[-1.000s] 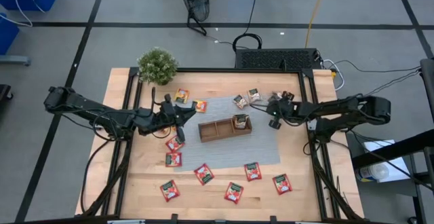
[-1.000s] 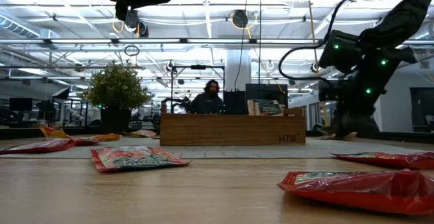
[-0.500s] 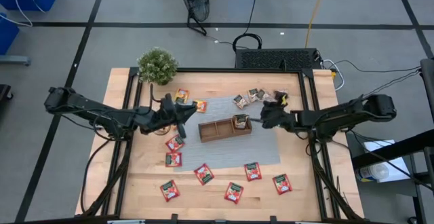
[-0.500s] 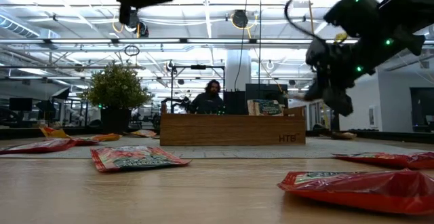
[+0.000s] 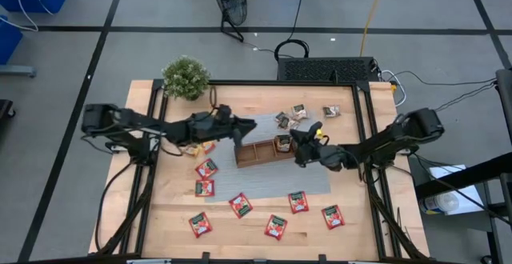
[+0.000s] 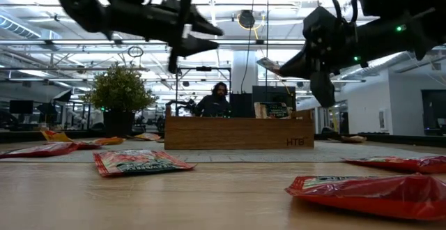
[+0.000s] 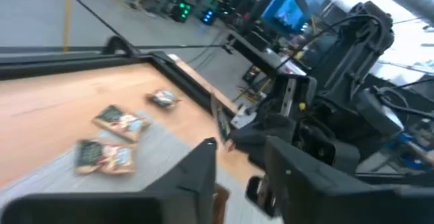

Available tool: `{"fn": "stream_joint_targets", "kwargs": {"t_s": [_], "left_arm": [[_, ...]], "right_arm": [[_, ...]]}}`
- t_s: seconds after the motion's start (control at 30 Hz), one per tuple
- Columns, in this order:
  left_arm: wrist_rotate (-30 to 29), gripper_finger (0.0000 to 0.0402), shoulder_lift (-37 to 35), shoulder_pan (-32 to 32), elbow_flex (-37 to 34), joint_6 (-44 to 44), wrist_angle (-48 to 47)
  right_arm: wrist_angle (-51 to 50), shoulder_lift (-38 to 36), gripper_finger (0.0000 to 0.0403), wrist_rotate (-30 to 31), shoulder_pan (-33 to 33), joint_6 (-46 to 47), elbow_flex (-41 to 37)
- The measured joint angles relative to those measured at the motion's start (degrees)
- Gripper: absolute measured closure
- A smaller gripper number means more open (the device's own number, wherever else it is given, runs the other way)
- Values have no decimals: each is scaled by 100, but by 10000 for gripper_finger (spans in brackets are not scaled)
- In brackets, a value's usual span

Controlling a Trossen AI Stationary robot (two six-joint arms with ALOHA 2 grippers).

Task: Pick & Place Tea
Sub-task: Put the brown tea bag into the right section of the wooden organizer

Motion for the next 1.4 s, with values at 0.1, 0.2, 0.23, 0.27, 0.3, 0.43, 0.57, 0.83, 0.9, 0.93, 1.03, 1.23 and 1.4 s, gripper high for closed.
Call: {"fn": "stream_joint_targets", "kwargs": {"t_s": [0.1, 0.2, 0.23, 0.27, 0.3, 0.43, 0.57, 0.83, 0.9, 0.93, 1.03, 1.23, 1.4], "left_arm": [[171, 225, 484, 15, 490, 38, -162], [397, 196, 897, 15, 968, 131, -400], [436, 189, 1013, 15, 1124, 134, -459], [467, 183, 1091, 13, 1243, 131, -572], [467, 178, 1157, 10, 1338, 140, -716], [275, 173, 1275, 53, 1611, 297, -1236], [169, 175, 1266, 131, 1652, 312, -1348], [156, 196, 1266, 130, 1648, 287, -1447], [154, 206, 1266, 133, 1648, 286, -1403], [170, 213, 1266, 133, 1648, 284, -1384], [525, 250, 1266, 167, 1648, 287, -1412], [1079, 387, 1266, 203, 1648, 554, -1405], [1221, 397, 1137, 203, 1641, 1065, -1597]], "right_arm": [[93, 217, 403, 2, 42, -165, 127], [90, 384, 403, 0, 49, -177, 266], [95, 413, 403, 12, 52, -178, 293], [116, 450, 403, 10, 59, -179, 333], [122, 473, 403, 11, 75, -179, 353], [121, 479, 403, 41, 185, -196, 395], [282, 476, 403, 75, 235, -338, 403], [495, 476, 403, 157, 264, -454, 411], [487, 476, 403, 152, 262, -450, 411], [491, 476, 403, 152, 260, -450, 411], [507, 476, 403, 23, 262, -449, 411], [513, 476, 403, -151, 262, -422, 413], [416, 476, 399, -189, 262, -22, 419]]}}
